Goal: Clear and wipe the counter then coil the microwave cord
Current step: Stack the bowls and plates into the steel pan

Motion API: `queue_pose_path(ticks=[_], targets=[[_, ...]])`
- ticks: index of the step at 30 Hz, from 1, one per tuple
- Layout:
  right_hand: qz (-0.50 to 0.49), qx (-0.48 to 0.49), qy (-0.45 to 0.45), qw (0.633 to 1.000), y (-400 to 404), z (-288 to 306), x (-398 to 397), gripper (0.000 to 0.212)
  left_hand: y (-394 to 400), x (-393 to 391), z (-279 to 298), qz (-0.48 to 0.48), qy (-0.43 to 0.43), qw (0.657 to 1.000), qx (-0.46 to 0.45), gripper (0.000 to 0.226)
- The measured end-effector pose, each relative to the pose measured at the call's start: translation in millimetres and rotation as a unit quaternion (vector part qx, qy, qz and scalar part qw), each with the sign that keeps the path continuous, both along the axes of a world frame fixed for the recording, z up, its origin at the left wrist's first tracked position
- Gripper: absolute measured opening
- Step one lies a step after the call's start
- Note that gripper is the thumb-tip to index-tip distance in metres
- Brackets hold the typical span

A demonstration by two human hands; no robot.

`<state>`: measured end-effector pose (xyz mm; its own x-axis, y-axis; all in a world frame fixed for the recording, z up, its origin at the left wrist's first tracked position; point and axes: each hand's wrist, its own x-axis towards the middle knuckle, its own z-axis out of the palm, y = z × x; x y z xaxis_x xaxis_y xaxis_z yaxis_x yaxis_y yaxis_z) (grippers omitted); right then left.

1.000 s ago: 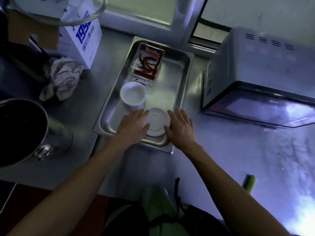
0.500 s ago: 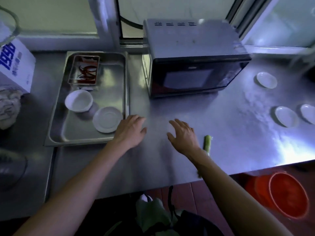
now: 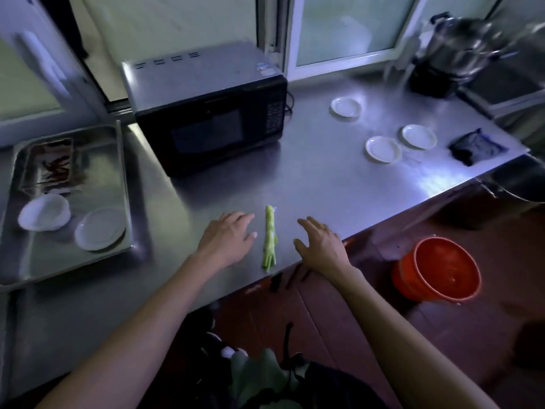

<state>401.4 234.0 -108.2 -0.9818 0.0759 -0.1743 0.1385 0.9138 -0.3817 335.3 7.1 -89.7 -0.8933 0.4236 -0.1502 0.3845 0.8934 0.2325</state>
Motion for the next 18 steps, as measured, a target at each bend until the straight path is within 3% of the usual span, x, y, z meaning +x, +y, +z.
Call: queue_pose_path(ticks=[12, 18], targets=[[-0.185, -0.014, 0.071, 0.98, 138.9, 35.5, 94.2, 0.053, 186.4, 22.9, 33.9, -0.182, 0.032, 0.983, -0.02, 0.054], [-0.242, -0.012, 0.055, 0.969, 183.3, 28.8, 116.5, 0.057, 245.2, 25.6, 30.9, -0.243, 0.035, 0.969, -0.009, 0.053]])
